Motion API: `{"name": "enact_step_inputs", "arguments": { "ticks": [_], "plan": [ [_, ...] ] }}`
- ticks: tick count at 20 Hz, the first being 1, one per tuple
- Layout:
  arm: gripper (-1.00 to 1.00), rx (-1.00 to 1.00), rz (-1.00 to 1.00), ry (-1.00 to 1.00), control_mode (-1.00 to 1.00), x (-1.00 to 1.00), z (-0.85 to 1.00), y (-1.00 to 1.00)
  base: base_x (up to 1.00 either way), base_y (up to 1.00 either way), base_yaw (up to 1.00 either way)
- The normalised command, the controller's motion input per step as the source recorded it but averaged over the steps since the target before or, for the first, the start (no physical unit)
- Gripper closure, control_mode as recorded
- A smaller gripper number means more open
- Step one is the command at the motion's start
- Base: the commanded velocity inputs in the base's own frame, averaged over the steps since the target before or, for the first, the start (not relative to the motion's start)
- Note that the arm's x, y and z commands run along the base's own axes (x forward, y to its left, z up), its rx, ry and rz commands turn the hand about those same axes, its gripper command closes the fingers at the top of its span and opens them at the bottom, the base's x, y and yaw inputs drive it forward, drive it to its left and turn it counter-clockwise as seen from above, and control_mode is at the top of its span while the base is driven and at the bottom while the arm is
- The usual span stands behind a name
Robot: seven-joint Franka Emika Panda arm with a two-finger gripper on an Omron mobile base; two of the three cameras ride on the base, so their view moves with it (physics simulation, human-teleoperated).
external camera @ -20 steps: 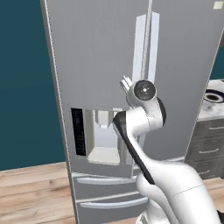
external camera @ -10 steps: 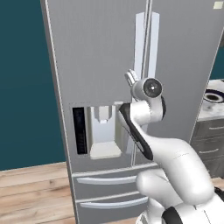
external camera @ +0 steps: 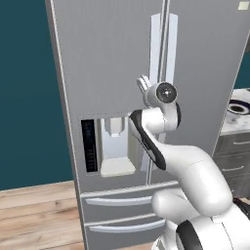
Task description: Place the steak on the counter behind the older steak on the same shelf of the fridge to maintain FIFO order. Close the fridge door when finished.
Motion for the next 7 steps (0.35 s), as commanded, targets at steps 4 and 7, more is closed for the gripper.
{"name": "enact_step_inputs", "arguments": {
  "ticks": [4, 7],
  "plan": [
    [-1.00, 0.05, 0.00, 0.00, -1.00, 0.47, 0.00, -0.19, 0.00, 0.00, 0.00],
    [-1.00, 0.05, 0.00, -0.01, -1.00, 0.36, 0.00, -0.25, 0.00, 0.00, 0.00]
  ]
}}
